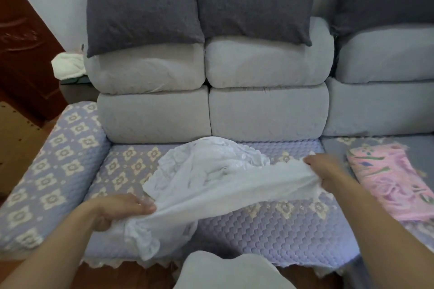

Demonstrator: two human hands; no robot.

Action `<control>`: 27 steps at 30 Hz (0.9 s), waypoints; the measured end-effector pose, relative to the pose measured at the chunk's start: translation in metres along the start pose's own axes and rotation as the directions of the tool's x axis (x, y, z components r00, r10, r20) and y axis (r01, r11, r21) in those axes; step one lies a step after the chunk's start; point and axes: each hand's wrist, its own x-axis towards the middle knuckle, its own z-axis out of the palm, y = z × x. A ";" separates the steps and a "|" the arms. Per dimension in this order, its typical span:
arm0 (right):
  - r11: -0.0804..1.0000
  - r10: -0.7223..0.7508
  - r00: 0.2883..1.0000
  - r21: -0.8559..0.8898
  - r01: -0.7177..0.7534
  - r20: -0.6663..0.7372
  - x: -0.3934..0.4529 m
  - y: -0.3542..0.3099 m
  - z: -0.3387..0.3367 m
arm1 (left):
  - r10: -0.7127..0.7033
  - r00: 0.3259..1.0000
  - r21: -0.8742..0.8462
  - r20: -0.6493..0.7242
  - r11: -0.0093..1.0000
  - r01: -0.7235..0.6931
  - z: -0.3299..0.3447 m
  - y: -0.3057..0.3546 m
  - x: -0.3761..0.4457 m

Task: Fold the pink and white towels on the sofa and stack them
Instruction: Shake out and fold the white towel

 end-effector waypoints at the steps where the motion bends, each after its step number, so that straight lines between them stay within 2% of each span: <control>1: 0.999 0.040 0.998 0.012 -0.041 0.056 -0.002 0.003 -0.006 | 0.008 1.000 -0.039 0.012 0.999 -0.008 0.002 0.000 -0.001; 3: 0.993 0.096 0.969 0.043 -0.108 0.226 -0.007 0.013 -0.015 | 0.065 0.997 -0.168 0.052 0.984 -0.056 0.010 0.002 -0.005; 6: 0.962 0.015 0.903 0.240 -0.130 0.429 -0.012 0.029 -0.021 | 0.103 0.995 -0.295 -0.005 0.950 -0.100 0.019 0.002 -0.004; 8: 0.913 -0.092 0.881 0.393 -0.112 0.463 -0.018 0.035 -0.021 | 0.132 0.989 -0.282 -0.071 0.948 -0.146 0.019 -0.002 0.002; 9: 0.892 -0.145 0.883 0.444 -0.079 0.447 -0.022 0.036 -0.020 | 0.140 0.985 -0.200 -0.098 0.967 -0.157 0.019 -0.005 0.005; 11: 0.852 -0.209 0.917 0.524 0.000 0.341 -0.026 0.036 -0.015 | 0.109 0.987 -0.020 -0.114 0.994 -0.112 0.019 -0.011 0.011; 15: 0.825 -0.268 0.963 0.511 0.242 -0.022 -0.022 0.038 0.001 | 0.023 1.000 -0.028 -0.007 0.999 -0.023 0.020 -0.024 0.027; 18: 0.830 -0.262 0.933 0.435 0.349 -0.248 -0.025 0.026 0.009 | 0.099 0.995 -0.121 -0.001 0.988 -0.098 0.029 -0.026 0.023; 20: 0.855 -0.230 0.919 0.385 0.347 -0.319 -0.029 0.017 0.010 | 0.171 0.985 -0.276 0.008 0.947 -0.162 0.040 -0.023 0.018; 22: 0.917 -0.199 0.919 0.266 0.297 -0.341 -0.031 0.012 0.008 | 0.230 0.973 -0.454 -0.027 0.864 -0.217 0.044 -0.023 0.013; 24: 0.957 -0.211 0.947 0.147 0.251 -0.240 -0.034 0.010 0.000 | 0.306 0.950 -0.545 -0.055 0.789 -0.285 0.038 -0.027 0.007; 26: 0.959 -0.211 0.977 0.199 0.201 0.026 -0.043 0.002 -0.009 | 0.357 0.933 -0.593 -0.050 0.741 -0.315 0.023 -0.025 -0.007; 27: 0.947 -0.210 0.964 0.277 0.160 0.164 -0.050 -0.008 -0.012 | 0.373 0.926 -0.566 -0.064 0.750 -0.342 0.013 -0.019 -0.014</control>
